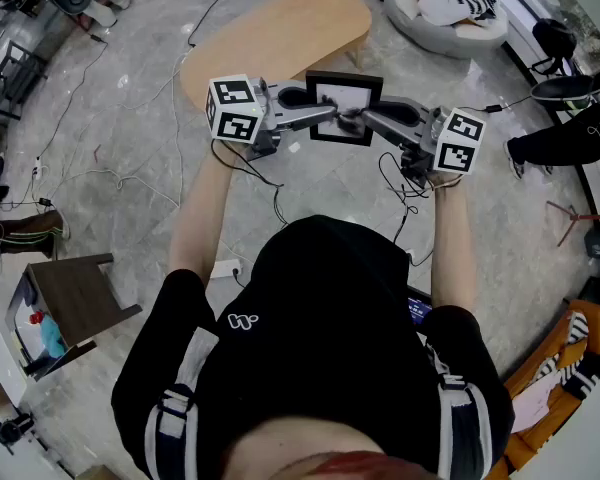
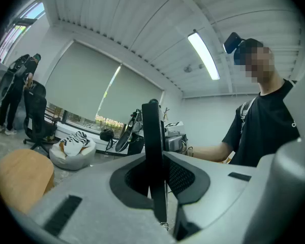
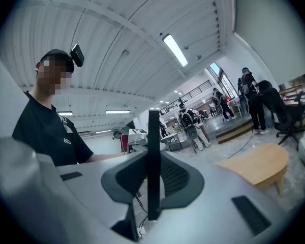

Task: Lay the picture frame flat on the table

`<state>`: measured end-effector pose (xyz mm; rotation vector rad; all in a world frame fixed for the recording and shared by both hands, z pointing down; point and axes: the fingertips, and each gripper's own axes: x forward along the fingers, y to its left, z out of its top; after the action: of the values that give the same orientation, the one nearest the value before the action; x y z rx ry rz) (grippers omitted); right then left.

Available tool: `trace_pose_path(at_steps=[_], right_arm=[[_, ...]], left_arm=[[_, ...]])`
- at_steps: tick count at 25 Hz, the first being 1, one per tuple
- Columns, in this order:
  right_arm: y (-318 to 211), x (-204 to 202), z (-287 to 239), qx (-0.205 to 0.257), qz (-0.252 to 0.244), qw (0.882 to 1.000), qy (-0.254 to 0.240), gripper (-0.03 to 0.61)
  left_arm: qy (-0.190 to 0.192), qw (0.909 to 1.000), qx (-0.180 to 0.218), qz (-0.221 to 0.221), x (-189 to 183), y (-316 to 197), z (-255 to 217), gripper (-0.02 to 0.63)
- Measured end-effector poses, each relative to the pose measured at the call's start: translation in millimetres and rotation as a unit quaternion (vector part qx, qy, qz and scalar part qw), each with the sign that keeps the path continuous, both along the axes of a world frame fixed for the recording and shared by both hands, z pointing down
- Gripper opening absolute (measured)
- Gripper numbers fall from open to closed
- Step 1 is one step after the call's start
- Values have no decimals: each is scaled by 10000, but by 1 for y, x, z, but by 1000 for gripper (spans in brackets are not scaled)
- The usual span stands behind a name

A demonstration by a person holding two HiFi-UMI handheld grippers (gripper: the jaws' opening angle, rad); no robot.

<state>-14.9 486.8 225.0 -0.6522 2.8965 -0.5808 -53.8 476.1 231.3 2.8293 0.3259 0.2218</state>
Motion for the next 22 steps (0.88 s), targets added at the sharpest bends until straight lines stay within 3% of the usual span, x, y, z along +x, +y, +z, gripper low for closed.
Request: trace_pose_path(at_steps=[17,22], right_arm=[[-16,7,36,-149,159,9997,58,71],[-96,39,64,-261,38,9996,57,71]], left_arm=[[13,9998,-43,-177,6,-14,37,49],[-25,9996,-76,-272,37,-93,64,49]])
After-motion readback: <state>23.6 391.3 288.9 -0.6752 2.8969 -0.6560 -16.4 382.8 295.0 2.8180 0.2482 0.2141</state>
